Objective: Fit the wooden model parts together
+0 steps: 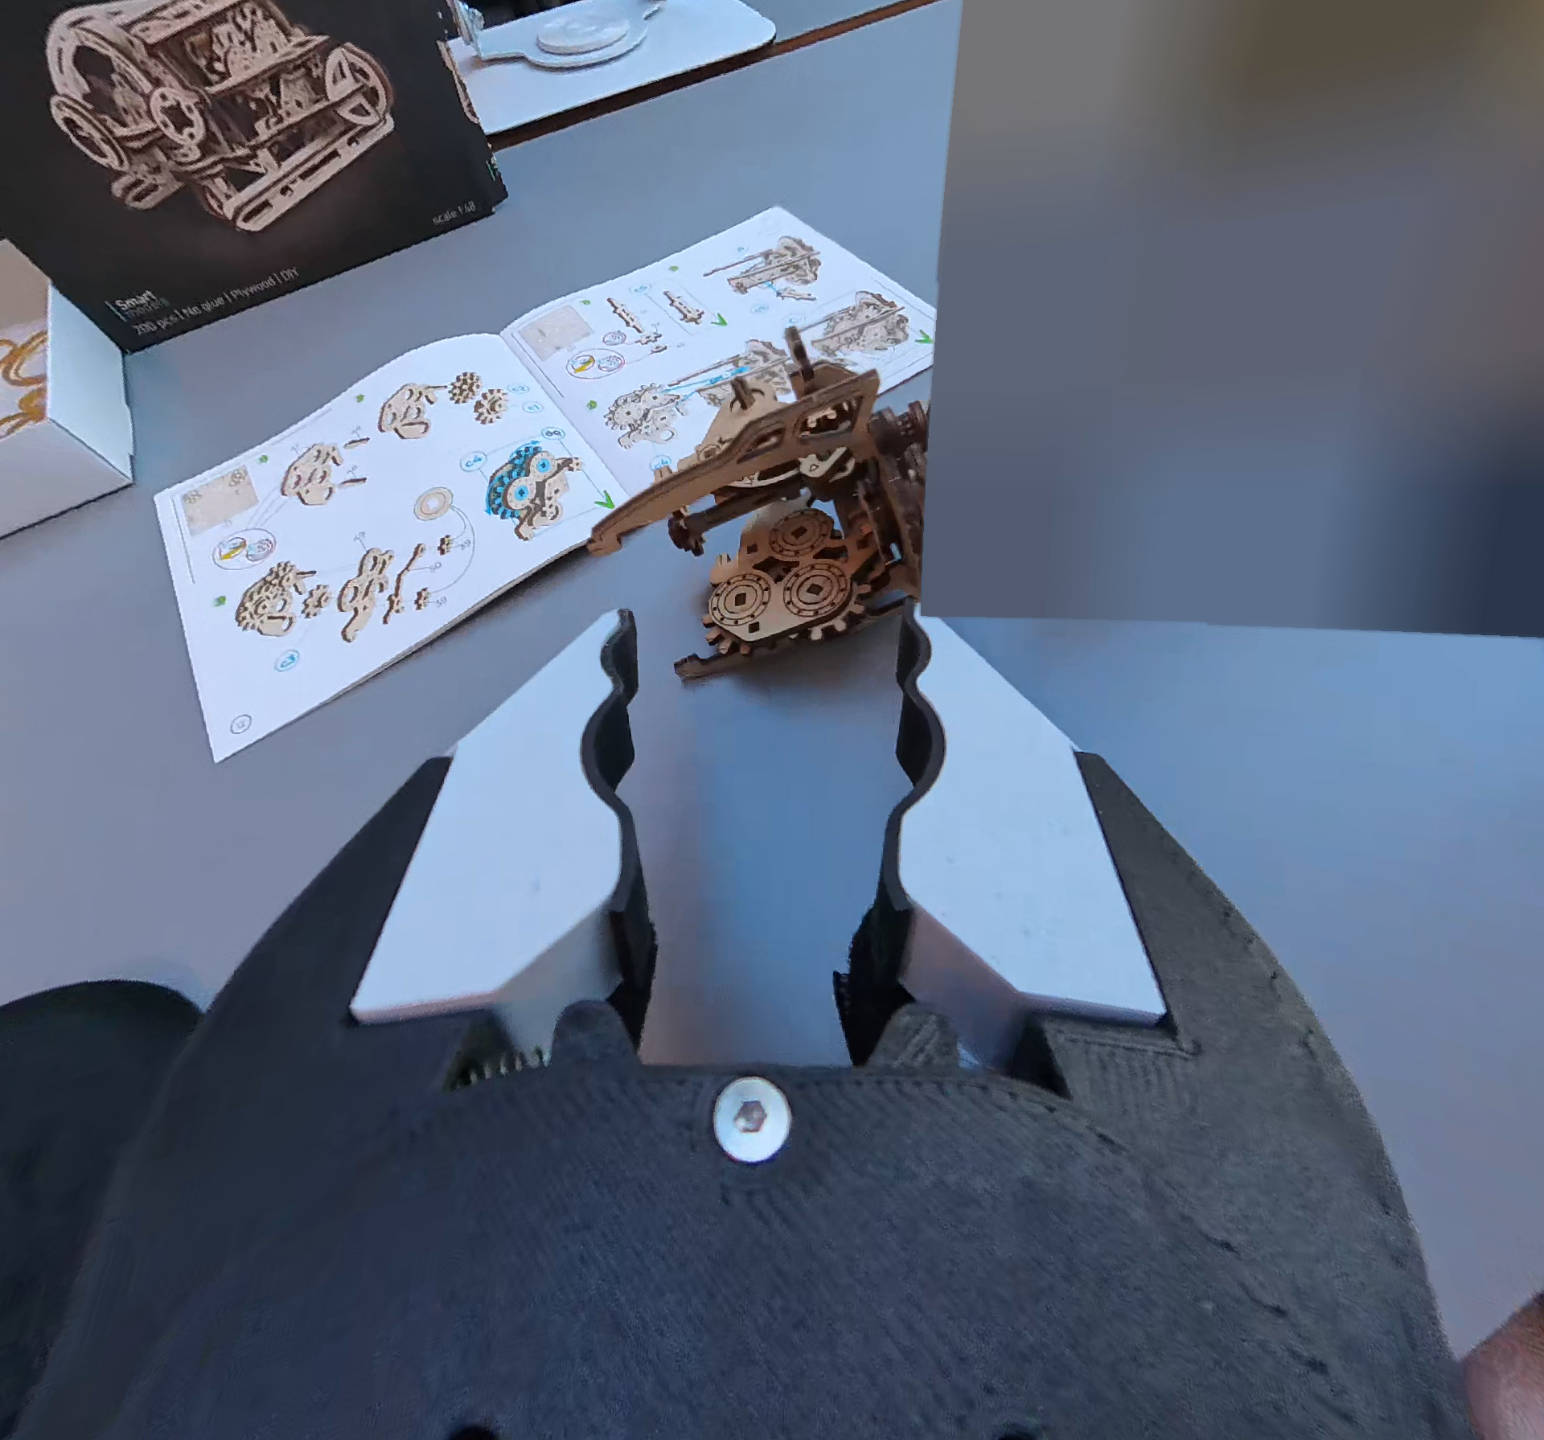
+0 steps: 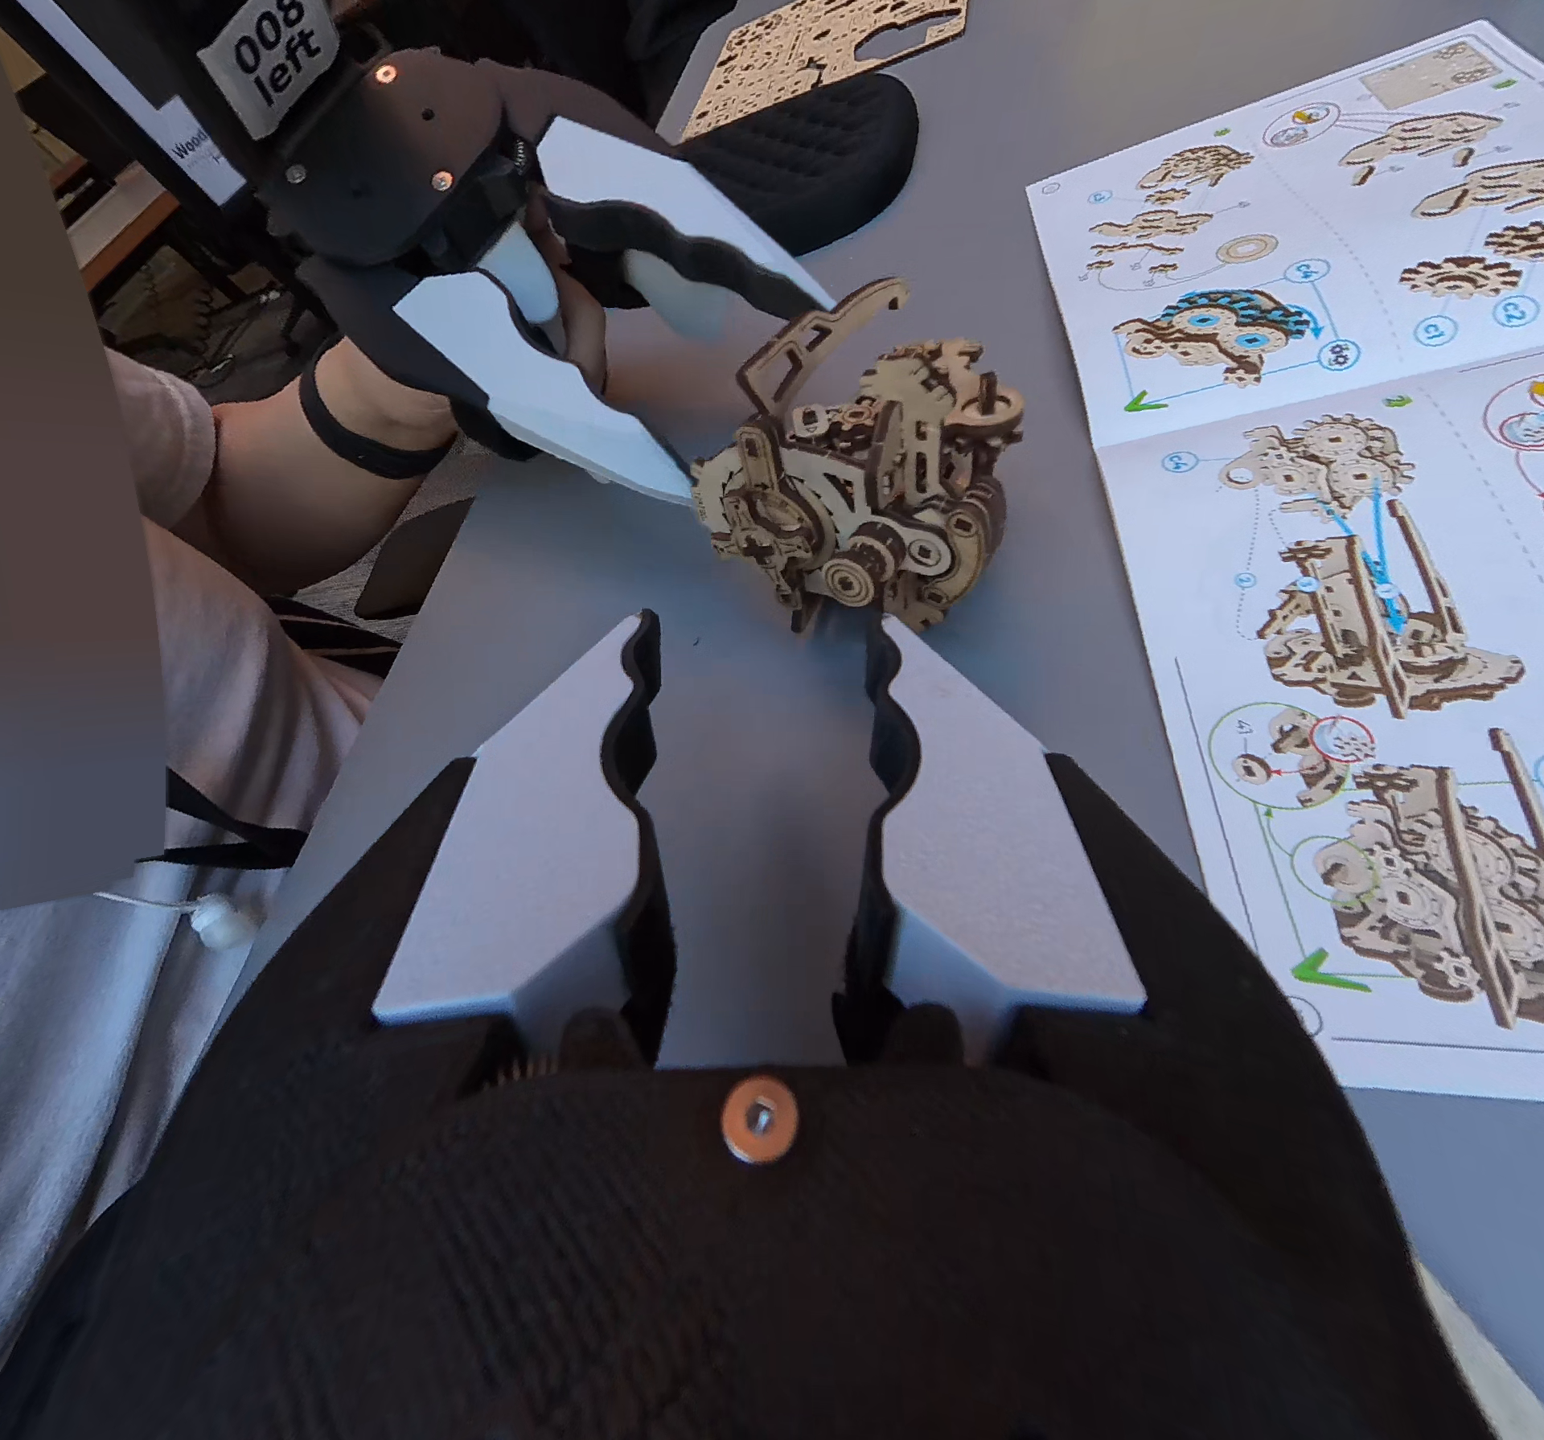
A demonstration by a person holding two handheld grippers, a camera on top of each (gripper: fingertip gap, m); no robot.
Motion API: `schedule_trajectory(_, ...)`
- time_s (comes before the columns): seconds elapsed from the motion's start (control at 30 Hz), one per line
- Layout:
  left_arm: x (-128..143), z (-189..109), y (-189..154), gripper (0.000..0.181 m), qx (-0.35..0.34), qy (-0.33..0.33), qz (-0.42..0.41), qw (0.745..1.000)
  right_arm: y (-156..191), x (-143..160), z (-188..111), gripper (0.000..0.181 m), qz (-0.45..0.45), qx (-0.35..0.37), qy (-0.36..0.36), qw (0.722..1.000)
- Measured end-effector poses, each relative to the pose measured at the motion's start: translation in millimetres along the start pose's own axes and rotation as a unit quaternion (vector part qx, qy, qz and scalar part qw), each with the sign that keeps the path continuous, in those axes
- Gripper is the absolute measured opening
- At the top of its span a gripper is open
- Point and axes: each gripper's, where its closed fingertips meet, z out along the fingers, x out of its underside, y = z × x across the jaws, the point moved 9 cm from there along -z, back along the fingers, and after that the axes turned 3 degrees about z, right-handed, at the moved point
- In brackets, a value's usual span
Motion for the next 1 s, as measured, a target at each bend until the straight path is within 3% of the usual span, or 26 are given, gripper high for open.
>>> schedule_trajectory(0.17, -11.0, -10.6, -15.6, 0.052, 0.009, -0.01, -0.02, 1.0, 1.2, -0.1, 3.4, 0.048, -0.002, -0.013, 0.006, 1.0)
schedule_trajectory(0.3, -12.3, 4.4, -25.7, 0.045, 0.022, 0.003, -0.026, 0.999, 5.6, 1.3, 5.6, 0.047, -0.014, -0.022, 0.015, 1.0)
schedule_trajectory(0.43, -16.8, 12.0, -27.9, 0.018, 0.018, -0.005, -0.026, 0.999, 7.1, 3.7, 1.8, 0.048, -0.022, -0.019, 0.017, 0.999)
schedule_trajectory(0.63, -12.7, 12.8, -21.8, 0.017, 0.077, -0.007, -0.045, 0.996, 2.4, 5.5, -10.1, 0.048, -0.016, -0.024, 0.002, 1.0)
schedule_trajectory(0.83, -1.2, 0.8, -3.1, 0.017, 0.169, -0.025, 0.042, 0.984, 3.3, 7.2, -14.1, 0.048, -0.019, -0.049, 0.005, 0.999)
schedule_trajectory(1.0, 0.3, -4.6, 22.9, 0.017, 0.222, -0.021, 0.025, 0.975, 3.3, 7.5, -11.0, 0.048, -0.019, -0.051, 0.018, 0.998)
